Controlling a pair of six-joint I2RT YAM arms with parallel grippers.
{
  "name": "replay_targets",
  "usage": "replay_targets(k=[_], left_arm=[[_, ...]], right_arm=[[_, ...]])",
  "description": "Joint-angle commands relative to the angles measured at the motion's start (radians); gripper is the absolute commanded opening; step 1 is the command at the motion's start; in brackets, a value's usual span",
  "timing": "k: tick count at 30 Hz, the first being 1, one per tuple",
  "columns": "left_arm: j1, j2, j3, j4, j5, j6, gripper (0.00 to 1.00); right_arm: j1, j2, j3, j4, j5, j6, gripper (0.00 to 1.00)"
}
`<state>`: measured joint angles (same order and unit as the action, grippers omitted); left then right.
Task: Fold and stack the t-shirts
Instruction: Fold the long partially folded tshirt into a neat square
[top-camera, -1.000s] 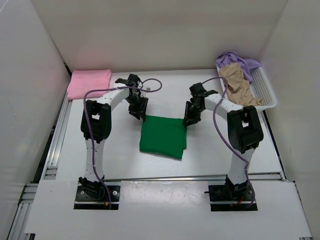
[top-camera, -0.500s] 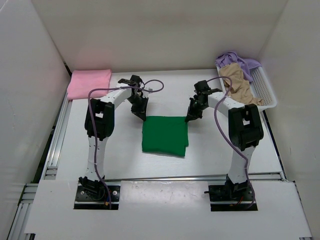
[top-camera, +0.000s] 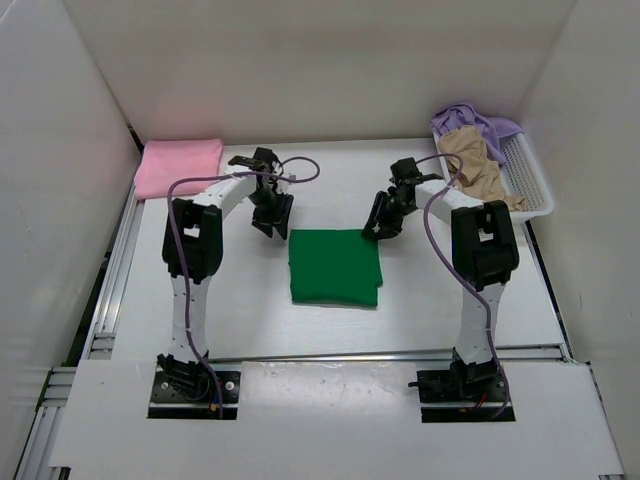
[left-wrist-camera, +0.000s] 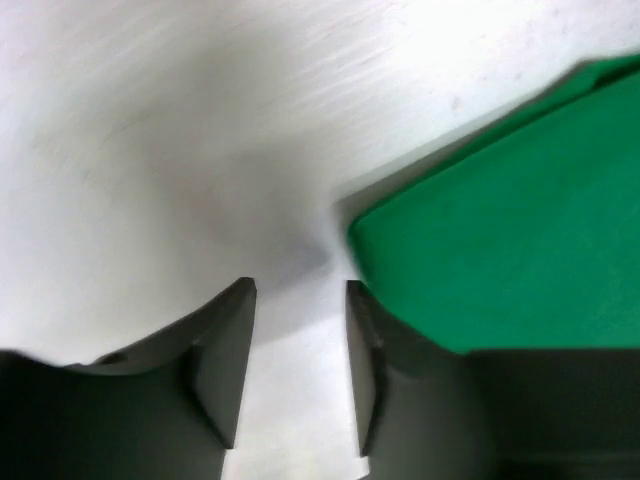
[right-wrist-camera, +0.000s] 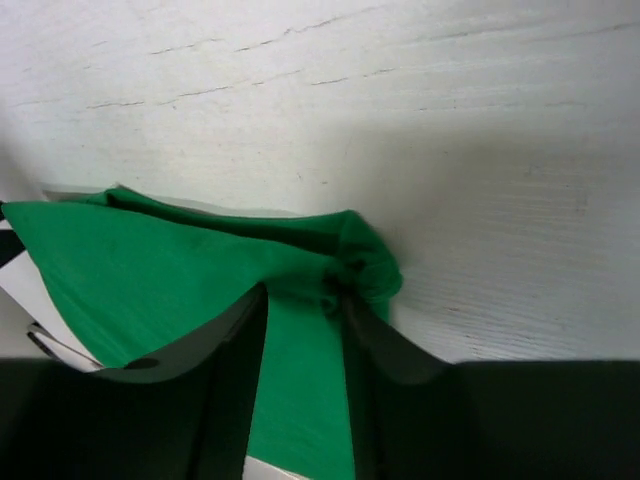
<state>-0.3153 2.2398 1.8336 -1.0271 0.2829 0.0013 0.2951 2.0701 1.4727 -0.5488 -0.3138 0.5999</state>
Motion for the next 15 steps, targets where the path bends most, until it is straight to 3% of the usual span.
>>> replay_targets(k=[1,3,9,15], left_arm=[[0.002,-0.205,-0.042,0.010,-0.065,-0.001,0.60],[-0.007,-0.264,-0.141,0.048,-0.016,-0.001,0.70],[-0.071,-0.411,-0.433,0.173,0.122,-0.001,0.79],[-0.156,-0.270,-0.386,0.211,0.127,-0.001,0.84]], right_arm=[[-0.011,-0.065,0.063,-0.082,0.035,-0.018,0.49],[-0.011,-0.125,0.074,-0.121,0.022,-0.044,0.52],[-0.011,-0.353,-0.170,-0.142,0.117,-0.034,0.64],[-0.001,-0.366,-0.313,-0.096,0.066,-0.055,0.63]])
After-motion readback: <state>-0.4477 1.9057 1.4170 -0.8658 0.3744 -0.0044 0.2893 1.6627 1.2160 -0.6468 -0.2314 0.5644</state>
